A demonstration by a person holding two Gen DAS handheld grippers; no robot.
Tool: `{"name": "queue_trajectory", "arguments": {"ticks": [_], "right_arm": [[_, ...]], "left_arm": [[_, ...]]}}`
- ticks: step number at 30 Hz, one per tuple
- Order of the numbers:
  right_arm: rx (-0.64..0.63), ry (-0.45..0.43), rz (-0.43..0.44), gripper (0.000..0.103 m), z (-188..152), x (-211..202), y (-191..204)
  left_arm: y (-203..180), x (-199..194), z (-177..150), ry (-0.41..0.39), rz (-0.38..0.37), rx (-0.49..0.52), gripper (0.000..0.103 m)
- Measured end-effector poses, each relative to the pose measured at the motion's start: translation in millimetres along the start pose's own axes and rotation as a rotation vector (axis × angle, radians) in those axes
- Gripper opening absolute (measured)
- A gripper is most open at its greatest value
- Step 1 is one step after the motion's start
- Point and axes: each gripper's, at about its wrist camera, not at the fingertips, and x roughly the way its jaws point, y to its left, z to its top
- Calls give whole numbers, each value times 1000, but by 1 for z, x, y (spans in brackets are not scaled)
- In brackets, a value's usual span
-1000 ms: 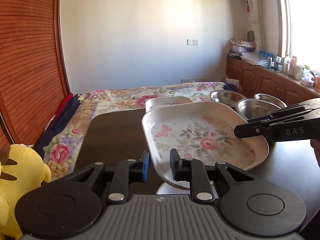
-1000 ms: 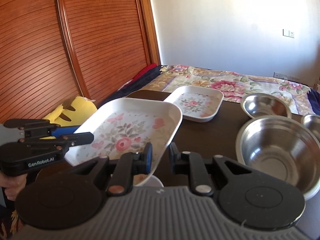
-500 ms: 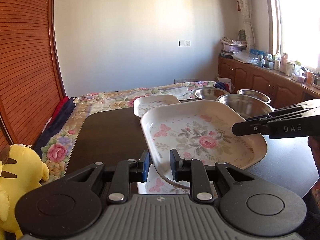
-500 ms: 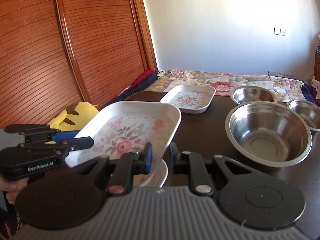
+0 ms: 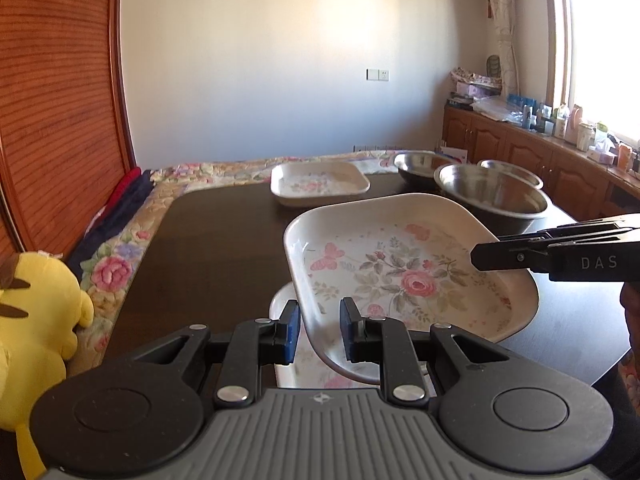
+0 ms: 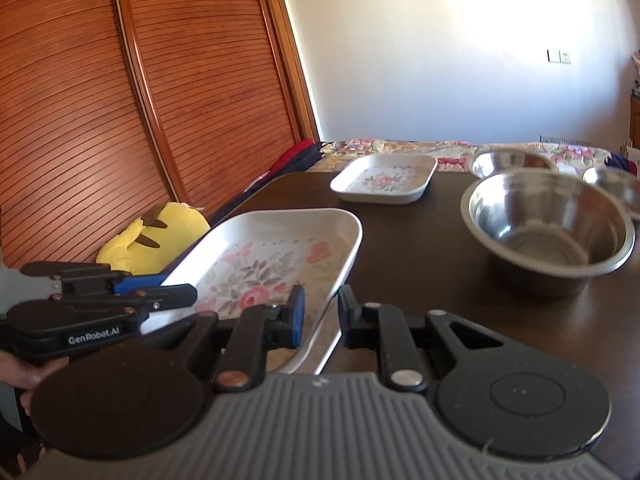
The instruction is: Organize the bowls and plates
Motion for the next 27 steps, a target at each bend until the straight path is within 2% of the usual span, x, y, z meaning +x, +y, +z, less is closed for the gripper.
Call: {"name": "queue_trajectory", "arguments": {"ticks": [11,27], "right_arm": [[41,13,11,20,-20,7,0],[-19,17,-21,20,-31,15,10]], "left_arm": [[3,6,-15,29,13,4,23],[6,14,-25,51,51,14,23]]}}
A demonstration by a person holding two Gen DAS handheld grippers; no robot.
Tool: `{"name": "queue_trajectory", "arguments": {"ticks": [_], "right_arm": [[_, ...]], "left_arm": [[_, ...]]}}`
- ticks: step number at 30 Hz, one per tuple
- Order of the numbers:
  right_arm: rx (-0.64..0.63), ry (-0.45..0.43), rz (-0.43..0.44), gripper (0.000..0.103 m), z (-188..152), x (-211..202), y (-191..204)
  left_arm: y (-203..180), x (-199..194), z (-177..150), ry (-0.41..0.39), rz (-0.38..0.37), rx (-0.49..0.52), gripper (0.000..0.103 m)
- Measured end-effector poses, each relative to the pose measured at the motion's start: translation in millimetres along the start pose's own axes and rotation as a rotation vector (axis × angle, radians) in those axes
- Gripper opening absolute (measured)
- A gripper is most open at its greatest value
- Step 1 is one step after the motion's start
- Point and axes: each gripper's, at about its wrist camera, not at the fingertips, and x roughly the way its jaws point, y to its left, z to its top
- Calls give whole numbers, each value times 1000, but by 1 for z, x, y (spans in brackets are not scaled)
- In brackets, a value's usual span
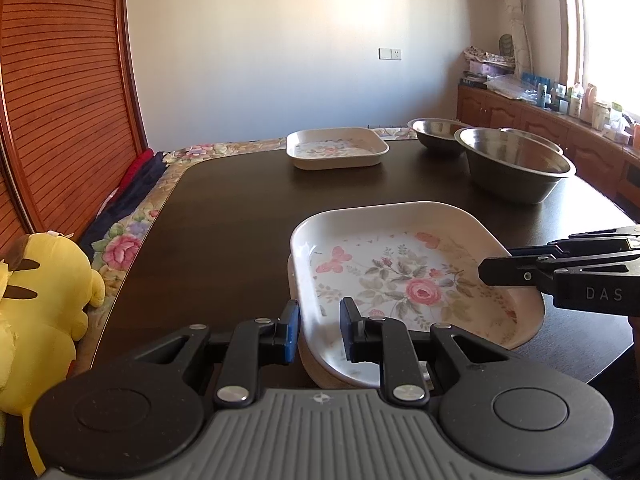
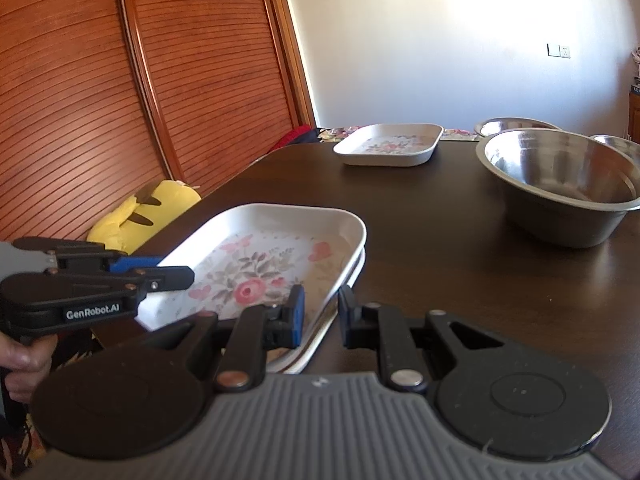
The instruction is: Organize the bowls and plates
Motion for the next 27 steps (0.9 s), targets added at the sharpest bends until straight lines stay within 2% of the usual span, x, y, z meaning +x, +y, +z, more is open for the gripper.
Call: {"name": "queue_trajectory", "arguments": {"ticks": [10,22,25,27], "right_arm": [[-24,-10,-23,20,-2,3,4],[-3,-23,-23,21,-3,2,3],[0,-36,-18,21,-3,0,3],[-1,-46,-19,21,-2,-1,3]], "left_arm": [[-2,5,-1,-9,24,19,23],[2,9,-3,-7,8,-12,23],[4,7,-2,-15,0,-19,24],[4,6,-1,-21,-2,-24,29]]}}
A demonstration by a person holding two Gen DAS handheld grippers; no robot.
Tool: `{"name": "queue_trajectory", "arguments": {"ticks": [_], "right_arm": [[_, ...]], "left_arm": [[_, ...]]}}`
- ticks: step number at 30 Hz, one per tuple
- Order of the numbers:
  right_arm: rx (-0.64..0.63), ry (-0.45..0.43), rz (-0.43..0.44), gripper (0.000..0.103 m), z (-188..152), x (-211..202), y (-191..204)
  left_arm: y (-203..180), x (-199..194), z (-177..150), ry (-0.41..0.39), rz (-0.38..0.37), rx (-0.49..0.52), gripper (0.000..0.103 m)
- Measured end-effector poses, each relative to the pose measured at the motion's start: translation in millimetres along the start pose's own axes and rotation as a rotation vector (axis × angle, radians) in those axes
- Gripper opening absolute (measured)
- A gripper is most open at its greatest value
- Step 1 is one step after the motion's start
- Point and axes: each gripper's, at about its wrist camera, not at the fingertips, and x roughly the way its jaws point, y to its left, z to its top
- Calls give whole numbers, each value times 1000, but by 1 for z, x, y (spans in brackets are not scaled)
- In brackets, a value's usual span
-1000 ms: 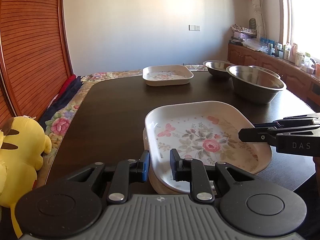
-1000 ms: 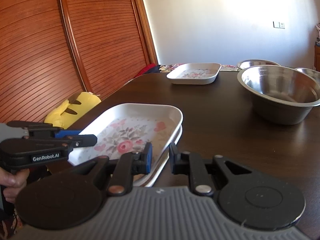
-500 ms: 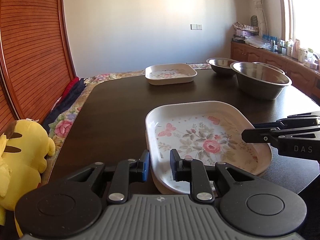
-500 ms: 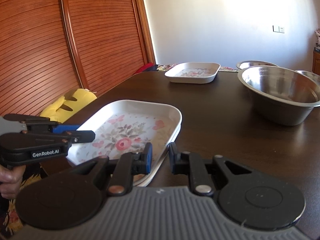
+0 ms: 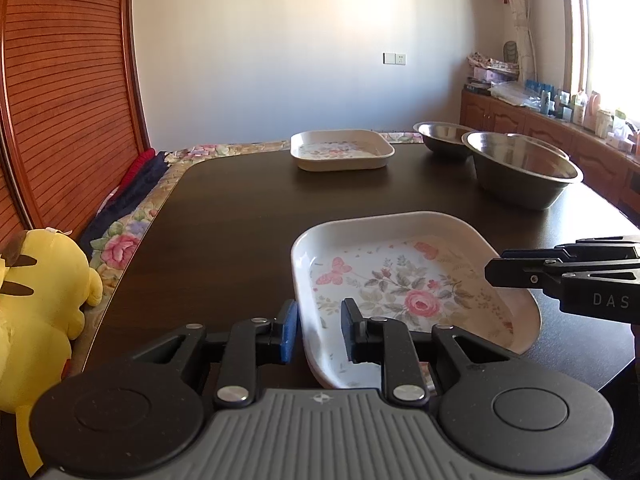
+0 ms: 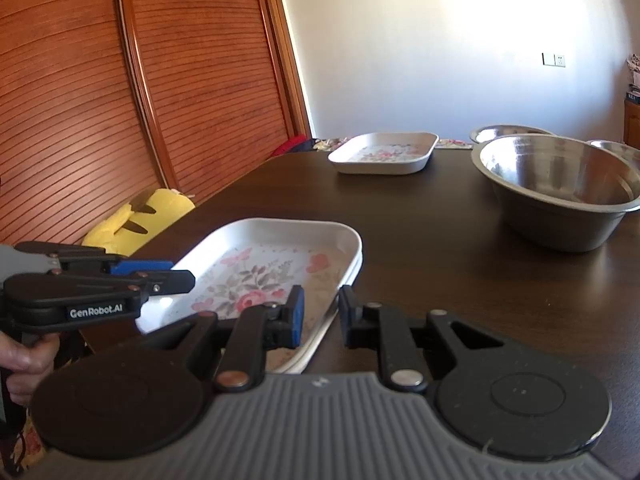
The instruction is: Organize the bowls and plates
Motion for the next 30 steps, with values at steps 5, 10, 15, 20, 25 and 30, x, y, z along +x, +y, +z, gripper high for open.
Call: {"name": "queue_trajectory", "arguments": {"ticks": [5,10,15,20,25,30], "right_arm": [[1,-20,-1,21,2,-4,0],[12,-31,4,21,4,-7,-2],[15,-39,3,21,5,-11,-2],[17,-42,0,21,5,-12,-3],[17,-41,2,21,6,-12,-4],[17,-43,3,21,8,-12,-6]], "left_arm": [[1,-6,4,-21,-3,-8,35],[0,-9,8,-34,-2,-8,43],[-1,-10,9,-40,4,-4,65],[-2,-11,10,-47,14,-3,88],[-1,-10,13,-40,9,-12,101],[-1,-8,19,-24,-5,-13,103]]}}
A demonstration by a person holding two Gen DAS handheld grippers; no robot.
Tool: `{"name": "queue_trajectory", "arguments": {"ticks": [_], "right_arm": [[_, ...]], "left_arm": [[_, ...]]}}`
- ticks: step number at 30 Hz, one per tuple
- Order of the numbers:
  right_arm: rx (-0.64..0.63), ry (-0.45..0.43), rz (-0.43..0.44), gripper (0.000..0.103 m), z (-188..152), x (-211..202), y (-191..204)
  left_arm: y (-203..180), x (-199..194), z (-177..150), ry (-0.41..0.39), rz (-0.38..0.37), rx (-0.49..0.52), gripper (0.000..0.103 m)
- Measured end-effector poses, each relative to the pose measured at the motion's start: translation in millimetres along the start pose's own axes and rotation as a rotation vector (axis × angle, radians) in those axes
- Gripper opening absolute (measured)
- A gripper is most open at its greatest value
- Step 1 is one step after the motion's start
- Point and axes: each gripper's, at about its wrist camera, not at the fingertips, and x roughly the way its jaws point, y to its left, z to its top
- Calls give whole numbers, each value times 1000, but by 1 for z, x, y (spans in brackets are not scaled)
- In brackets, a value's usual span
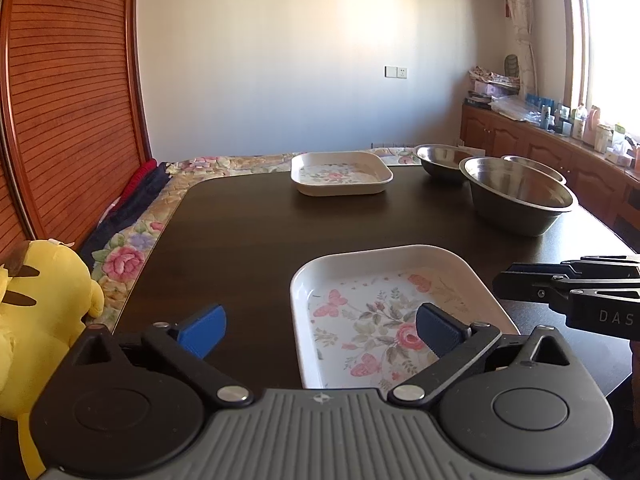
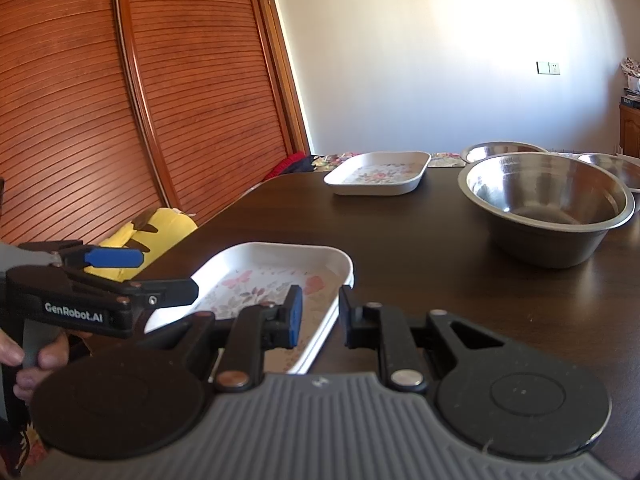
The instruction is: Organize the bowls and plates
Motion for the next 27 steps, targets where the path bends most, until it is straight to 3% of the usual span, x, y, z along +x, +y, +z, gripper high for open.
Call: {"name": "queue_trajectory", "arguments": {"ticks": [19,27], "right_arm": [[-43,-10,0,21,28,10,-11],[-70,-17,-19,21,46,13,-22]], "left_arm": [[1,8,41,60,5,47,103],[-11,18,65,81,14,126,103]]}}
